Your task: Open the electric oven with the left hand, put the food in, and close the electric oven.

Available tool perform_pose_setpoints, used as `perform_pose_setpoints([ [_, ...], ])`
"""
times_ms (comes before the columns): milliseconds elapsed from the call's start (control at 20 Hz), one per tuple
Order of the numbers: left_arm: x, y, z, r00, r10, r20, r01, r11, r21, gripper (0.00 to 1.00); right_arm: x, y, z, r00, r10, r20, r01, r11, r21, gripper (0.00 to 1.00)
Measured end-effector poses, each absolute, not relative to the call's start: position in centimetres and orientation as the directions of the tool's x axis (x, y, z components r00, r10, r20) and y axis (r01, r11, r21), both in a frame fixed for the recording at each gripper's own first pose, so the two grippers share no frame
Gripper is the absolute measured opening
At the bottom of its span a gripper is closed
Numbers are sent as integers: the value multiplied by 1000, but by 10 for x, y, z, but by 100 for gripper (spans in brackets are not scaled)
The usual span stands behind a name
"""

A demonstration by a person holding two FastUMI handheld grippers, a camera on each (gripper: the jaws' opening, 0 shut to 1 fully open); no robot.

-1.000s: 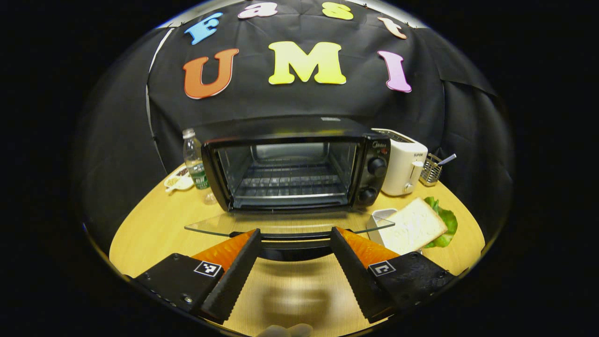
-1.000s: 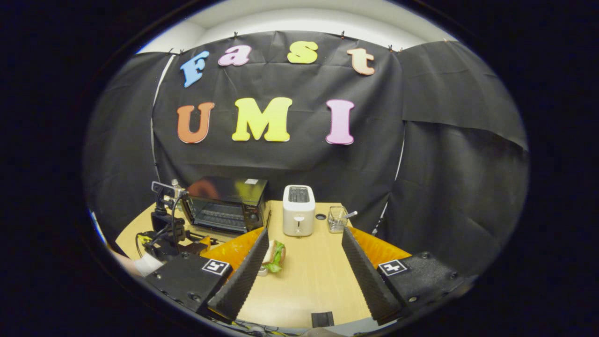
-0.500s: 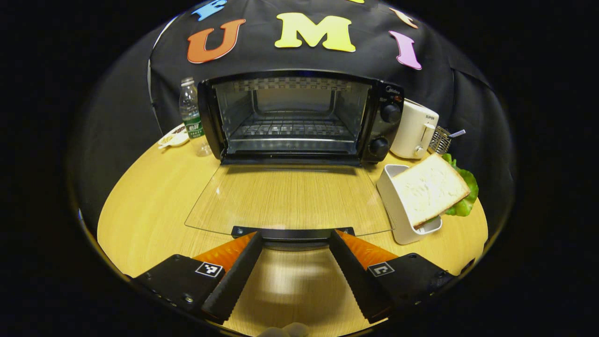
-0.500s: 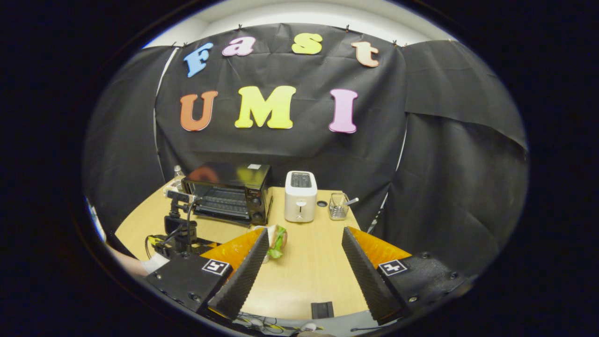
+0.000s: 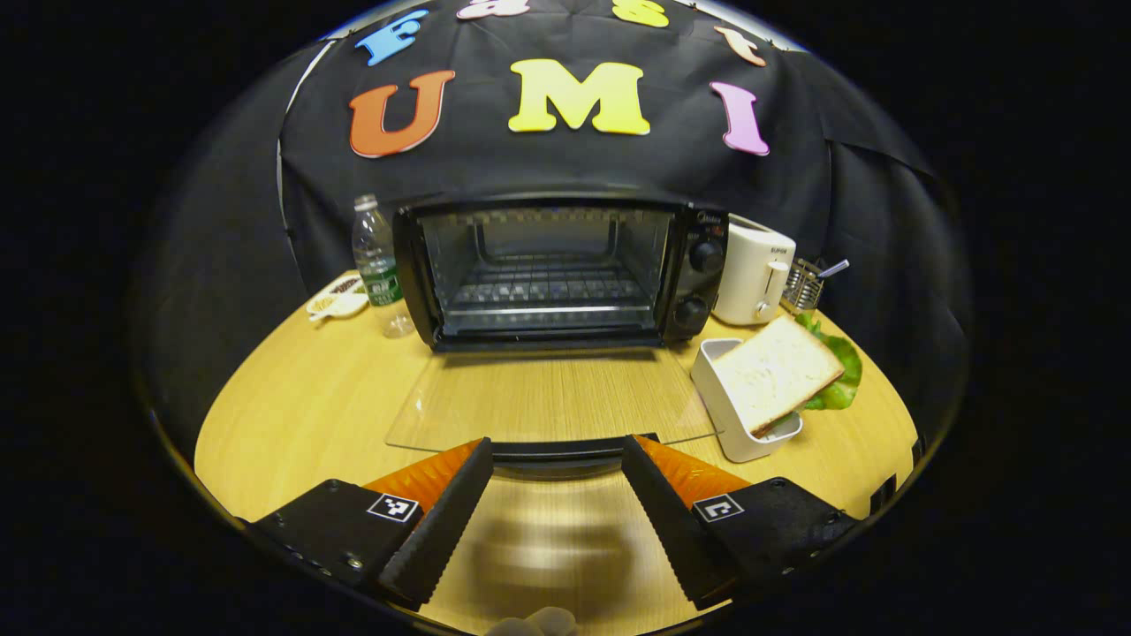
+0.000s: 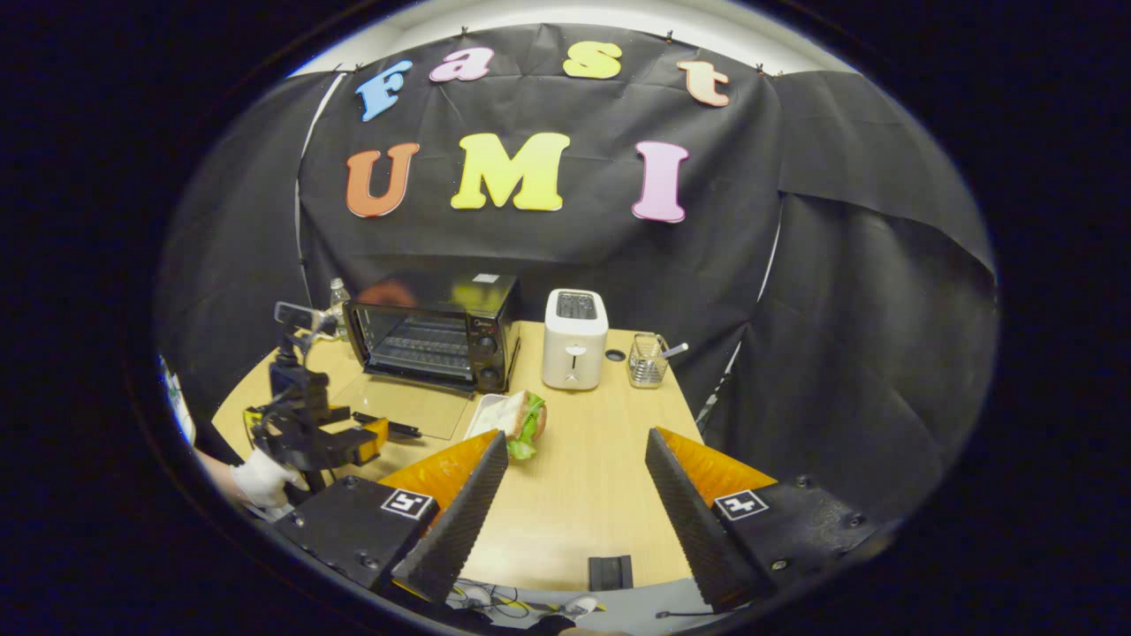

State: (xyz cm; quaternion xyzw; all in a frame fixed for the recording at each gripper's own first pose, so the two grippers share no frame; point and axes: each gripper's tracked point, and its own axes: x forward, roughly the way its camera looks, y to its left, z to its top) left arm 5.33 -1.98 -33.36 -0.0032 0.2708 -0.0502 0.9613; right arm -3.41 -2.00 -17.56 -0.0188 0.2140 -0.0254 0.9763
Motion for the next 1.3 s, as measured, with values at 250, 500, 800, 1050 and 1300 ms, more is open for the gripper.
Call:
perform_pose_setpoints([
  [250, 29, 19, -257, 912, -79, -404, 74, 997, -27, 96, -13, -14, -229, 878, 2, -478, 11, 1000, 24, 94],
  [500, -1, 45, -177, 957, -68, -282, 66, 998, -16, 96, 25, -5, -285, 840, 80, -537, -22, 993, 114, 100],
  [800, -36, 60, -112, 981, -23, -195, 26, 1000, 14, 96, 79, 18, -331, 779, 294, -554, -64, 916, 395, 90],
  [1050, -45, 60, -90, 978, 75, -194, -70, 997, 32, 96, 127, 28, -342, 702, 486, -521, -50, 763, 645, 96],
  [1300, -40, 48, -84, 961, 179, -209, -177, 984, 26, 96, 157, 27, -342, 618, 598, -510, -95, 701, 707, 78],
])
